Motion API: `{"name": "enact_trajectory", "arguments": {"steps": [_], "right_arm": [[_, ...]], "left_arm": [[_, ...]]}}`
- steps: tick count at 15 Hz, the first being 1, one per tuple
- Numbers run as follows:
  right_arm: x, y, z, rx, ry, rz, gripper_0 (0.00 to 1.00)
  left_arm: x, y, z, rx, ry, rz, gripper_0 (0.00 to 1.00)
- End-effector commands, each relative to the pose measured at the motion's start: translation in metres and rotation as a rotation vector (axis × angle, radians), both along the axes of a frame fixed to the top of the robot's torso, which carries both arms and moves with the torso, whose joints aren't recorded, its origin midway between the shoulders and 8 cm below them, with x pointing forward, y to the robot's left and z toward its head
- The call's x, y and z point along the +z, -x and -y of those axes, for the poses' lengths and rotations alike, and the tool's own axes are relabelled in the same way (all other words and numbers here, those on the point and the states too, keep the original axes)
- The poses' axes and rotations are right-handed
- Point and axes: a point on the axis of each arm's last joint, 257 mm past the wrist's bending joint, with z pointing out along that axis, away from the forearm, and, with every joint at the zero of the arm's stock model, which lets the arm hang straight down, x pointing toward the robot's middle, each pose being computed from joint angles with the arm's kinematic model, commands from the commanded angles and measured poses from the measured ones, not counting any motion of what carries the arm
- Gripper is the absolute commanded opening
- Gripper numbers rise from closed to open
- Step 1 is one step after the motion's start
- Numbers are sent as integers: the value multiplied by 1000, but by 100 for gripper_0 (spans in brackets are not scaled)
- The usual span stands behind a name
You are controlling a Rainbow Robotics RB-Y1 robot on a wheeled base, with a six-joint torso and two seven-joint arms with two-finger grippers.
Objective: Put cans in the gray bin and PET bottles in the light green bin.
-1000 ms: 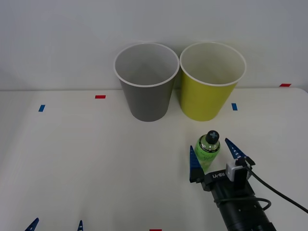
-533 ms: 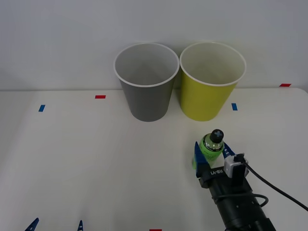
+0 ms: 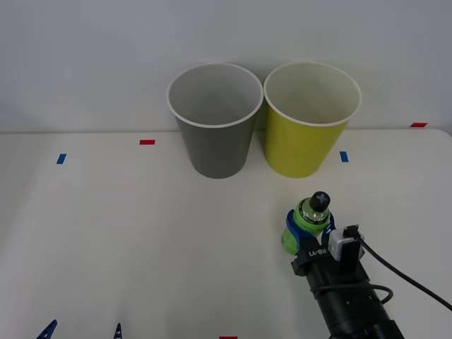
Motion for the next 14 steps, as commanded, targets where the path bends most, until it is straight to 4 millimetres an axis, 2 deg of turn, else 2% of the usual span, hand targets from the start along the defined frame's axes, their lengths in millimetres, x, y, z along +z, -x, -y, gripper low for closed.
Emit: {"name": "enact_trajectory", "arguments": {"steps": [1, 6, 11, 14], "right_arm": [[6, 0, -3, 11, -21, -20, 0], [46, 4, -3, 38, -24, -132, 0], [97, 10, -6, 73, 2, -205, 0], [127, 5, -8, 90, 24, -215, 0]], "left_arm": [[0, 0, 0, 0, 0, 0, 100], [0, 0, 0, 0, 0, 0, 100], [0, 0, 0, 0, 0, 0, 100], [0, 0, 0, 0, 0, 0, 100]]}}
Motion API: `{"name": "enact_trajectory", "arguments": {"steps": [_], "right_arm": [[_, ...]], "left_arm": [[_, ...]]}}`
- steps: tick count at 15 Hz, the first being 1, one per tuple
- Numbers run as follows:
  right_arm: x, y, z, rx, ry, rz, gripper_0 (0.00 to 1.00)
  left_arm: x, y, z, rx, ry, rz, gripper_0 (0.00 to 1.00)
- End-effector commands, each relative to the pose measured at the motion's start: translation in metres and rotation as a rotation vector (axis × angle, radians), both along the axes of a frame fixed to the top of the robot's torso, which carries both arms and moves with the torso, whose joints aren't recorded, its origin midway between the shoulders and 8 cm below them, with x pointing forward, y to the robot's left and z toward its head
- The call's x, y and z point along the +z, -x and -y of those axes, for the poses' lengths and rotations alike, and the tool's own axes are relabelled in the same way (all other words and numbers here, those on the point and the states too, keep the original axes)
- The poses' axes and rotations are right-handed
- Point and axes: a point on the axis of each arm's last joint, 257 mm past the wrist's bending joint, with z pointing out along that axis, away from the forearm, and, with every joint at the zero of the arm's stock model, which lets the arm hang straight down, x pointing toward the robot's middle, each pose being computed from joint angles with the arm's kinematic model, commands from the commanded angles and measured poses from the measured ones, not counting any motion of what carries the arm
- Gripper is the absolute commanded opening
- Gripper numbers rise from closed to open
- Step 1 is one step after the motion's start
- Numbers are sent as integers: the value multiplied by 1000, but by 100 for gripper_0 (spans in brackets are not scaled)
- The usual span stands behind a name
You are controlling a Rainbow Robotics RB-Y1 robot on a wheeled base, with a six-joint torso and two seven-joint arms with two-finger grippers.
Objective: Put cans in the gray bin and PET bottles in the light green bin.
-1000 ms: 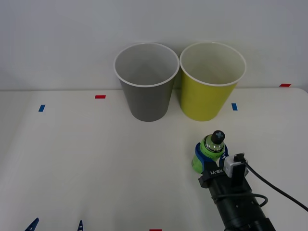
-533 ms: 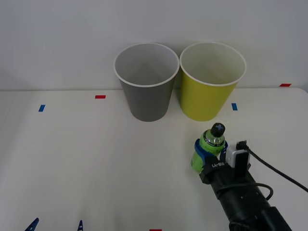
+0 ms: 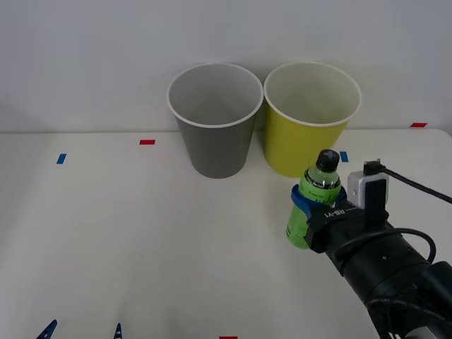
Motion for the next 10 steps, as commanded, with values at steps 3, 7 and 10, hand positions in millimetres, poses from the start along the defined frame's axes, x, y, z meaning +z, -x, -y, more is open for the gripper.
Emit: {"name": "enact_trajectory", "arguments": {"steps": [3, 7, 10], "right_arm": [[50, -16, -2, 21, 12, -25, 0], [74, -32, 1, 18, 8, -60, 0], [112, -39, 2, 56, -44, 7, 0]], "left_arm": [[0, 0, 0, 0, 0, 0, 100], [0, 0, 0, 0, 0, 0, 100], [0, 0, 0, 0, 0, 0, 100]]}}
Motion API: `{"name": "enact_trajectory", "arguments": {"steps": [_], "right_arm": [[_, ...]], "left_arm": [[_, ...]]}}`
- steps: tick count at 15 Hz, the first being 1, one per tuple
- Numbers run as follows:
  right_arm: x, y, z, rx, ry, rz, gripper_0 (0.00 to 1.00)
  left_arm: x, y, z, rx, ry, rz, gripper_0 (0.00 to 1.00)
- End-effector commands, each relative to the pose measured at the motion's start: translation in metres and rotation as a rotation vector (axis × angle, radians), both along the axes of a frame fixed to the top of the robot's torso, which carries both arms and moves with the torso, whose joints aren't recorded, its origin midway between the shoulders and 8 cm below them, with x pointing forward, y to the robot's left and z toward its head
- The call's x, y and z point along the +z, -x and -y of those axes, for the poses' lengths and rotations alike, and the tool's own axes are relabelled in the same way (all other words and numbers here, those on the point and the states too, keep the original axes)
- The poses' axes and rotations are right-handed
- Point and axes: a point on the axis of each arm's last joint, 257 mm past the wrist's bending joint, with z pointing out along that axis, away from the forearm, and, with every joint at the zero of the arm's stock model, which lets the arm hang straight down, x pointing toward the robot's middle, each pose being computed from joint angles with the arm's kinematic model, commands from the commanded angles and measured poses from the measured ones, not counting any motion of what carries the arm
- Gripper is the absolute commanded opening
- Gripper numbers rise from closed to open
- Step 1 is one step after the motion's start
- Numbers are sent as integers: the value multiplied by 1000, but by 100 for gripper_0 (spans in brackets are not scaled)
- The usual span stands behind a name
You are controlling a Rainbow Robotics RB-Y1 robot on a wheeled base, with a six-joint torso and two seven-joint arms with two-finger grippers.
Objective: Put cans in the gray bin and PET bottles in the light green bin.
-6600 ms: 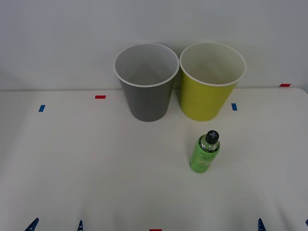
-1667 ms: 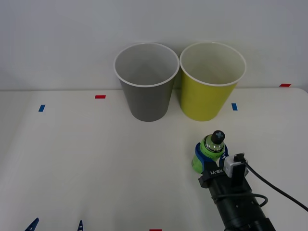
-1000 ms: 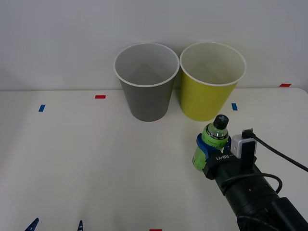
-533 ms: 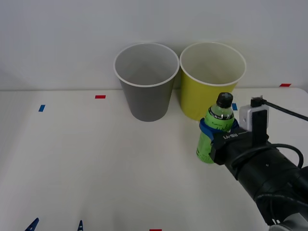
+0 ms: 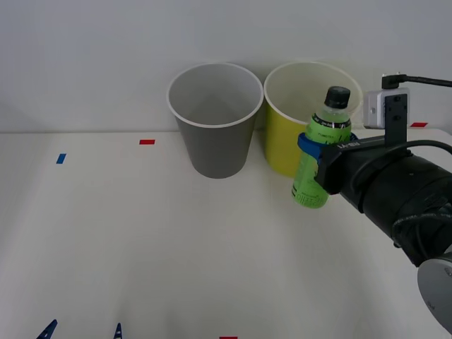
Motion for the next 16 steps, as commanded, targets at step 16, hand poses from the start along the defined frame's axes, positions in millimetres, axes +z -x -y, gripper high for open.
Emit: {"name": "enact_trajectory", "arguments": {"steps": [16], "right_arm": [[149, -88, 21, -21, -65, 275, 0]], "left_arm": [[0, 0, 0, 0, 0, 0, 100]]}}
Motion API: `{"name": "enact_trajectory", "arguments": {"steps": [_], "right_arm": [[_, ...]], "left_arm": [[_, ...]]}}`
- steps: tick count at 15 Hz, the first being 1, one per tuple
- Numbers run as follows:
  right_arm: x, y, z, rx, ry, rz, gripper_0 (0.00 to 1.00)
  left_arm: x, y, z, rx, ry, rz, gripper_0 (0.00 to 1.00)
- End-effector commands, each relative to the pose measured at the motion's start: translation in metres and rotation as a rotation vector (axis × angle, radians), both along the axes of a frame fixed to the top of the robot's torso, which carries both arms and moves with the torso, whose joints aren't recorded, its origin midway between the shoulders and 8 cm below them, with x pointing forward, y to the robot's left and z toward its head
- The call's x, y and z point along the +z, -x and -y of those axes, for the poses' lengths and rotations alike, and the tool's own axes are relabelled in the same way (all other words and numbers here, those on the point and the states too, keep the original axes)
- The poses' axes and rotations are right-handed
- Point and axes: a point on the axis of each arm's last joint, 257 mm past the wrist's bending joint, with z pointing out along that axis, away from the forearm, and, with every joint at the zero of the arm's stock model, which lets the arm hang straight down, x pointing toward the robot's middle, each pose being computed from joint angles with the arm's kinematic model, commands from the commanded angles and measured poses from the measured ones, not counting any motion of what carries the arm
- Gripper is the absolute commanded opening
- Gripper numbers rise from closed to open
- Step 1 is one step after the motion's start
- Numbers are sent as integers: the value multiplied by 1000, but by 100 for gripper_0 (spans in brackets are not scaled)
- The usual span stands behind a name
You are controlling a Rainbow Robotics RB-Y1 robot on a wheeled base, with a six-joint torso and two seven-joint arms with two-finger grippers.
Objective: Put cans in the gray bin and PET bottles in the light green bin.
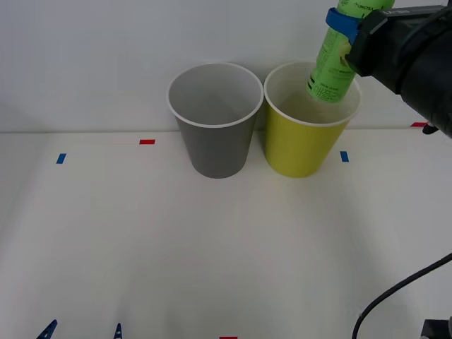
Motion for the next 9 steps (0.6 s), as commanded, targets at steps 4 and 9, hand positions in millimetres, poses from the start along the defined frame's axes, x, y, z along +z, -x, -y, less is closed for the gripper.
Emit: {"name": "enact_trajectory", "arguments": {"steps": [4, 9], "right_arm": [[-6, -66, 5, -35, -45, 35, 0], [-25, -100, 16, -78, -43, 69, 0]], "left_arm": [[0, 0, 0, 0, 0, 0, 100], [0, 0, 0, 0, 0, 0, 100]]}}
